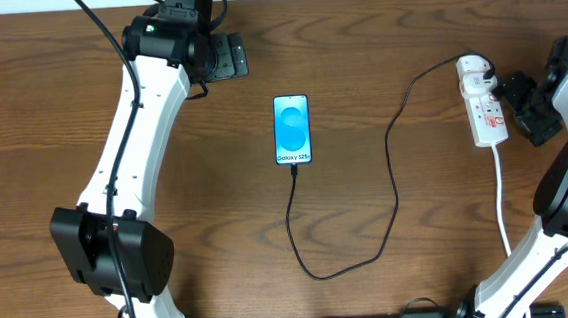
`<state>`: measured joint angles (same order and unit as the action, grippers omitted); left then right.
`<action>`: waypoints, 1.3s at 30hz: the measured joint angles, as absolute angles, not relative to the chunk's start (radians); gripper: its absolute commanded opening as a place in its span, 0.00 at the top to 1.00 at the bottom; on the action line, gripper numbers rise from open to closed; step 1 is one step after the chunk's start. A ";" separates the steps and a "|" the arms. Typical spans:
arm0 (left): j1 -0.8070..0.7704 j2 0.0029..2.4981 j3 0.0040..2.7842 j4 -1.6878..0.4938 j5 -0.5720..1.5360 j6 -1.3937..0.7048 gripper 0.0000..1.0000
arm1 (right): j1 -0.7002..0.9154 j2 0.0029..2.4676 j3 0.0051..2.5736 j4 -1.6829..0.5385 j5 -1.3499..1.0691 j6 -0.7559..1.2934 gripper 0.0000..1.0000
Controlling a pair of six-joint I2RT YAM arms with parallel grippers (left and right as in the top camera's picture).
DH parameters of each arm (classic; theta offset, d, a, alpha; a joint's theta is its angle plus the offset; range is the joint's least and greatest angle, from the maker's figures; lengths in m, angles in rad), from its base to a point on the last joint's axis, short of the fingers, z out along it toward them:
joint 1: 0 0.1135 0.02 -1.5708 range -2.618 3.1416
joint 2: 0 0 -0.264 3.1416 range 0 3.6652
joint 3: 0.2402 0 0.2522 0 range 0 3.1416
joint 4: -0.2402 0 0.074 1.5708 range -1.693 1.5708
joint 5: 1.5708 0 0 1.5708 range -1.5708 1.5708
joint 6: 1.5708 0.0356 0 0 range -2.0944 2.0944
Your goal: Plug charger to phone and switch on socket
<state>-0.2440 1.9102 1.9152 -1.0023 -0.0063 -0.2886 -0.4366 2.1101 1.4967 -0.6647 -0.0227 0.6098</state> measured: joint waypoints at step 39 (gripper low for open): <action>-0.244 1.910 1.915 -1.003 -0.006 -0.289 0.04 | -0.427 2.110 1.505 -0.669 -0.052 0.610 0.01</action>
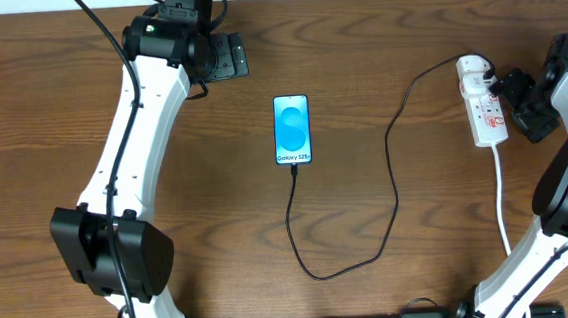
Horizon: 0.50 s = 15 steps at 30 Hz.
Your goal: Plug charger to phone and switch on socket
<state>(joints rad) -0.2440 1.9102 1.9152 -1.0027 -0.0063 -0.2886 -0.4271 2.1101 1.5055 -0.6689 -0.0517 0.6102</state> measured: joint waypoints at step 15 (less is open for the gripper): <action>-0.244 1.910 1.915 -1.003 -0.006 -0.289 0.04 | -0.423 2.110 1.505 -0.670 -0.042 0.612 0.01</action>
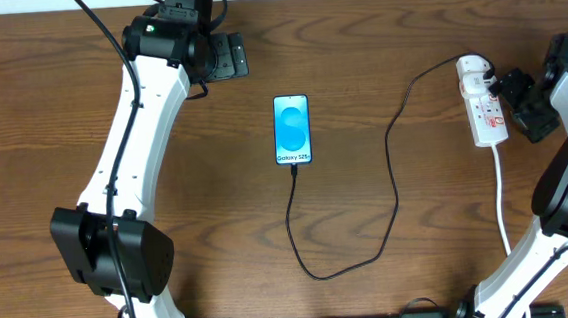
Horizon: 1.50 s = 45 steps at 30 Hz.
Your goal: Plug charger to phone and switch on socket
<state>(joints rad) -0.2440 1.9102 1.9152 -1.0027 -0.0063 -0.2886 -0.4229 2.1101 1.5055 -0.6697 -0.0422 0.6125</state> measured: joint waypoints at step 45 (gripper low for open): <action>-0.244 1.910 1.915 -1.002 -0.006 -0.289 0.04 | -0.368 1.657 1.475 -1.099 0.076 0.621 0.01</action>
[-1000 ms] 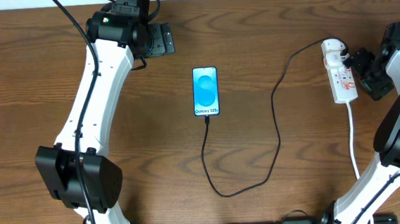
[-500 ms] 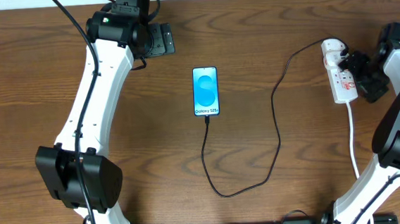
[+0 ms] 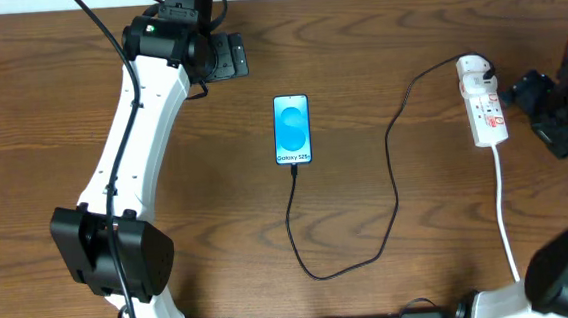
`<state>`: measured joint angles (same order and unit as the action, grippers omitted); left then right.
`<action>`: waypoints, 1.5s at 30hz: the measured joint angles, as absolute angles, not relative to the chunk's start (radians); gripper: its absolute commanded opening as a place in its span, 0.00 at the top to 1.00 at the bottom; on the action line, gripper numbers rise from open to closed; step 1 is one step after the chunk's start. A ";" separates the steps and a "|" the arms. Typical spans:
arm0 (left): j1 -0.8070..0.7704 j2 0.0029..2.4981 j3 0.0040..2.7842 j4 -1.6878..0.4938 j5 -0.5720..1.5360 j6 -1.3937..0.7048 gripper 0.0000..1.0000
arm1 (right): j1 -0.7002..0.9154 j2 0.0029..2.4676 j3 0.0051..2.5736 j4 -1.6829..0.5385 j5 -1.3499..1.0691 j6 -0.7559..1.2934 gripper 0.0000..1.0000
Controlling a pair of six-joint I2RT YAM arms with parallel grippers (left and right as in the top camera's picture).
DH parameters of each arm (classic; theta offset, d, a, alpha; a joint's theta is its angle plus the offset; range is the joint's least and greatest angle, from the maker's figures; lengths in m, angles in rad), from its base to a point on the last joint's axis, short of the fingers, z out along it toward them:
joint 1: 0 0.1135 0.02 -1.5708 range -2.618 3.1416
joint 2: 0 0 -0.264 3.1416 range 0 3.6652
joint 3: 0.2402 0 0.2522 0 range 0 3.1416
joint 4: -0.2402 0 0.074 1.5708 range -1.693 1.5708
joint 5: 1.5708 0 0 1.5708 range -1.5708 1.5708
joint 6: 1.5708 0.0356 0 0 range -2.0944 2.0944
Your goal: Plug charger to phone and switch on socket
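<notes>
The phone (image 3: pixel 293 129) lies face up in the middle of the table with its blue screen lit. A black charger cable (image 3: pixel 317 274) runs from the phone's lower end, loops toward the front and climbs back to the white power strip (image 3: pixel 484 106) at the right, where a white plug (image 3: pixel 472 66) sits in its far end. My right gripper (image 3: pixel 524 87) hangs just right of the strip, apart from it, its fingers together. Far back on the left, my left gripper (image 3: pixel 238 57) is well away from the phone, and its jaws are not readable.
The strip's white lead (image 3: pixel 504 214) runs toward the front edge at the right. The left arm (image 3: pixel 137 129) stretches along the left side of the brown wooden table (image 3: pixel 43 146). A pale wall edge borders the back.
My right gripper has moved right, off the power strip's side, leaving a gap between them. The right arm now sits further toward the right edge. Phone, cable and left arm have not moved.
The phone lay lit with the cable in it throughout. My right gripper first stood beside the strip's right side, then its tip rested against the strip at two moments. Now it is away from the strip. The left arm stayed still.
</notes>
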<state>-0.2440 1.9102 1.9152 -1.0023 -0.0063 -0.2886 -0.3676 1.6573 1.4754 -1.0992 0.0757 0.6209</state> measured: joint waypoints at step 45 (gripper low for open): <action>-0.244 1.910 1.915 -1.003 -0.006 -0.289 0.04 | -0.128 0.534 0.888 -1.162 -0.012 0.570 0.01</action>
<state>-0.2440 1.9102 1.9152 -1.0027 -0.0063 -0.2886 -0.1284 0.5343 0.8883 -1.1618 -0.0124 0.5705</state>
